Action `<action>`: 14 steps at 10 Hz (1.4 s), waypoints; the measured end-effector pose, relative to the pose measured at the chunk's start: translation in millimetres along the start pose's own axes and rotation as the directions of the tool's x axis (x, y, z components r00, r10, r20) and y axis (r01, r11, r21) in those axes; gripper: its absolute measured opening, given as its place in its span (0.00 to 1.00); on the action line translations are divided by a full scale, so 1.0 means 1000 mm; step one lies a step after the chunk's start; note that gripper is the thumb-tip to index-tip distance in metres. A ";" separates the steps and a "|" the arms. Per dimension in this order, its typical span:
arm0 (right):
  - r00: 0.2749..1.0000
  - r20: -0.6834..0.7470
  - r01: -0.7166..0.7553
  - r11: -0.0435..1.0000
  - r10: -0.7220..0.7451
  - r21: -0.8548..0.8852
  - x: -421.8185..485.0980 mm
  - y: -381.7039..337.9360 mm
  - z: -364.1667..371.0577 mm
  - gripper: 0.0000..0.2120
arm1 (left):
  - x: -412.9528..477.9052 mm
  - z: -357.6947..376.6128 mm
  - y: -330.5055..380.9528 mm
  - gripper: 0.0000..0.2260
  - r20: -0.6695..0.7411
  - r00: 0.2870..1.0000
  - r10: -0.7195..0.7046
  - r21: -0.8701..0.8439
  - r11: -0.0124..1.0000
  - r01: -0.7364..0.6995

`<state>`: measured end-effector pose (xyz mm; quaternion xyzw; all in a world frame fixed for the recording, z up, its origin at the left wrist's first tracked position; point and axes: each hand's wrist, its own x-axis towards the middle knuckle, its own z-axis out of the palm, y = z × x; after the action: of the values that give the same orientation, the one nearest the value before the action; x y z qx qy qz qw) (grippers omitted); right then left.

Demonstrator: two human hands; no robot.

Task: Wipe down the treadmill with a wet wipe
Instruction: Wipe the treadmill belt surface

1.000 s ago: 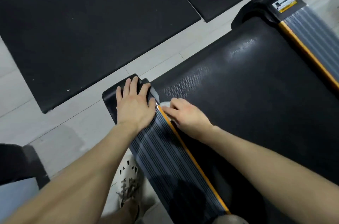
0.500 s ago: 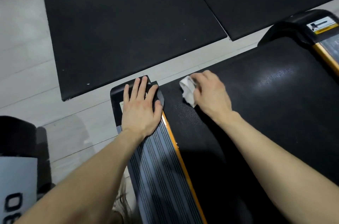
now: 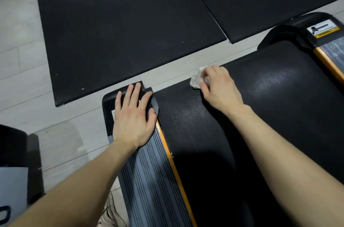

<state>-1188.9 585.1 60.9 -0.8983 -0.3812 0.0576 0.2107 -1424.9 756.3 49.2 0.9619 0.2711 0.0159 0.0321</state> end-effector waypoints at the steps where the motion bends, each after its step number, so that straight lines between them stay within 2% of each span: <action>1: 0.997 0.010 -0.077 0.993 0.076 0.091 -0.006 -0.001 0.012 0.21 | -0.001 0.001 -0.001 0.25 -0.009 1.000 -0.004 -0.007 1.000 0.004; 2: 0.987 -0.019 -0.156 0.981 0.159 0.112 -0.004 0.005 0.016 0.18 | 0.000 0.003 -0.001 0.25 -0.019 1.000 -0.002 -0.013 1.000 0.002; 3: 0.989 -0.040 -0.138 0.985 0.143 0.105 -0.014 -0.011 0.017 0.12 | 0.000 0.001 0.000 0.26 -0.019 1.000 -0.004 -0.020 1.000 0.004; 4: 0.966 0.078 0.232 0.958 -0.248 0.171 -0.062 -0.060 0.033 0.09 | 0.000 -0.001 0.000 0.26 -0.004 1.000 -0.008 -0.016 1.000 0.007; 5: 0.869 0.133 0.460 0.877 -0.477 0.139 -0.062 -0.058 0.036 0.09 | -0.001 -0.001 0.001 0.26 -0.004 1.000 -0.007 -0.015 1.000 0.007; 6: 0.991 -0.078 0.106 0.992 -0.111 -0.068 -0.007 -0.005 0.017 0.07 | -0.001 -0.001 0.000 0.25 -0.002 1.000 -0.005 -0.013 1.000 0.005; 7: 0.970 -0.121 -0.221 0.973 0.213 -0.060 0.014 0.022 0.003 0.10 | -0.001 -0.003 0.001 0.25 -0.003 1.000 -0.007 -0.010 1.000 0.007; 8: 0.997 -0.065 -0.024 0.998 0.028 0.052 -0.010 -0.041 0.034 0.09 | -0.001 -0.003 0.001 0.25 -0.007 1.000 -0.006 -0.025 1.000 0.006; 9: 0.968 0.063 0.230 0.960 -0.243 0.162 -0.041 -0.090 0.060 0.09 | -0.002 -0.002 0.000 0.25 -0.012 1.000 -0.003 -0.017 1.000 0.003; 10: 0.982 -0.010 0.187 0.981 -0.186 0.061 -0.019 -0.055 0.034 0.08 | -0.002 -0.002 0.000 0.25 -0.017 1.000 0.000 -0.017 1.000 0.000; 11: 0.974 0.019 -0.225 0.963 0.225 0.151 0.008 -0.010 -0.017 0.09 | -0.002 -0.003 0.000 0.25 -0.013 1.000 0.000 -0.018 1.000 -0.001; 12: 0.886 0.342 -0.448 0.767 0.313 0.459 0.011 0.000 -0.040 0.20 | -0.002 -0.002 0.000 0.25 -0.012 1.000 -0.004 -0.016 1.000 0.004; 13: 0.919 0.214 -0.357 0.928 0.330 0.103 -0.003 -0.006 -0.019 0.19 | -0.001 -0.001 0.000 0.25 -0.014 1.000 -0.007 -0.019 1.000 0.007; 14: 0.956 -0.078 -0.273 0.954 0.283 0.122 -0.023 -0.015 -0.015 0.16 | -0.001 -0.001 0.000 0.25 -0.014 1.000 -0.012 -0.024 1.000 0.012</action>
<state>-1211.6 573.0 79.6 -0.9318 -0.2367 0.0649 0.2676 -1425.9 755.5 50.1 0.9596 0.2770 0.0258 0.0416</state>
